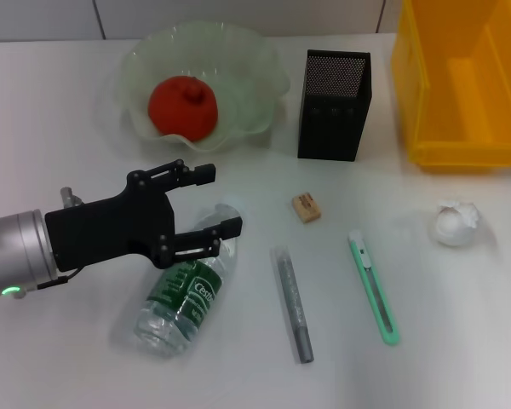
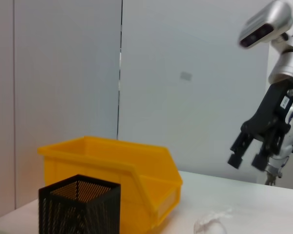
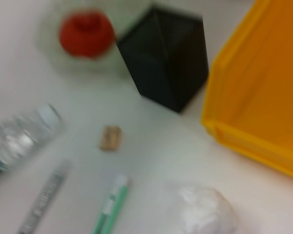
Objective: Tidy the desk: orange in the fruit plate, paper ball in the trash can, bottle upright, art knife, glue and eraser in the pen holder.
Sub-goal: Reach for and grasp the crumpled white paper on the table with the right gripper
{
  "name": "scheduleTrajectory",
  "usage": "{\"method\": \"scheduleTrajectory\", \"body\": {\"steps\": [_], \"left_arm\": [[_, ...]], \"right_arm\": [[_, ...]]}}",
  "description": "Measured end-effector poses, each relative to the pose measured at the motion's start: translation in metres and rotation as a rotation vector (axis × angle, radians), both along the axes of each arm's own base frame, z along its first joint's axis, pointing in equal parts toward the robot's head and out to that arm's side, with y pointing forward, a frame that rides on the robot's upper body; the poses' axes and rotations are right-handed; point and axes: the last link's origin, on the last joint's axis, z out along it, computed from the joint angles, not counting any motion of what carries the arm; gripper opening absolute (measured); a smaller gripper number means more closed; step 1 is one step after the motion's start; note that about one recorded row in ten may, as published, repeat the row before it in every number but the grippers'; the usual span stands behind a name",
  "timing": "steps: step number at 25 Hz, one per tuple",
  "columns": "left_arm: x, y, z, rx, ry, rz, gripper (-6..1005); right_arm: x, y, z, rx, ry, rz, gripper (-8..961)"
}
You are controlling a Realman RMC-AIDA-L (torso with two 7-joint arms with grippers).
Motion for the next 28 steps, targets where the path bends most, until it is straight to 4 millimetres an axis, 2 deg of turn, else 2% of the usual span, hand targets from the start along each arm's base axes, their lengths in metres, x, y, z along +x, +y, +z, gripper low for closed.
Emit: {"method": "scheduleTrajectory", "body": {"steps": [2, 3, 4, 5, 6, 8, 9, 12, 13, 14, 18, 23, 28], "left_arm": [[-0.002, -0.001, 0.0, 0.001, -0.002, 0.007, 802], [-0.003, 0.0, 0.0, 0.004, 0.002, 0.013, 802], [-0.003, 0.0, 0.0, 0.005, 0.003, 0.014, 802], [-0.003, 0.0, 0.0, 0.005, 0.003, 0.014, 801], [-0.003, 0.001, 0.0, 0.007, 0.005, 0.014, 801], [-0.002, 0.002, 0.0, 0.007, 0.006, 0.012, 801], [-0.002, 0.002, 0.0, 0.007, 0.006, 0.012, 801], [-0.001, 0.002, 0.0, 0.006, 0.007, 0.011, 801], [-0.001, 0.002, 0.0, 0.006, 0.007, 0.009, 801], [-0.001, 0.002, 0.0, 0.006, 0.007, 0.009, 801], [-0.002, 0.002, 0.0, 0.01, 0.01, 0.007, 801], [-0.003, 0.003, 0.0, 0.017, 0.017, 0.011, 801], [-0.004, 0.002, -0.001, 0.019, 0.018, 0.013, 801]], "right_arm": [[-0.004, 0.006, -0.006, -0.02, -0.043, -0.016, 748], [-0.009, 0.017, -0.019, -0.044, -0.111, -0.029, 748], [-0.009, 0.017, -0.019, -0.044, -0.111, -0.029, 747], [-0.012, 0.026, -0.032, -0.061, -0.147, -0.029, 747], [-0.012, 0.026, -0.032, -0.061, -0.147, -0.029, 746], [-0.015, 0.036, -0.05, -0.07, -0.168, -0.021, 745], [-0.015, 0.036, -0.05, -0.07, -0.168, -0.021, 744], [-0.015, 0.044, -0.065, -0.078, -0.175, -0.018, 742], [-0.015, 0.049, -0.076, -0.096, -0.177, -0.019, 742], [-0.015, 0.049, -0.076, -0.096, -0.177, -0.019, 741], [-0.013, 0.055, -0.097, -0.128, -0.211, -0.018, 739], [-0.011, 0.056, -0.109, -0.157, -0.264, -0.039, 736], [-0.01, 0.057, -0.108, -0.152, -0.272, -0.043, 733]]}}
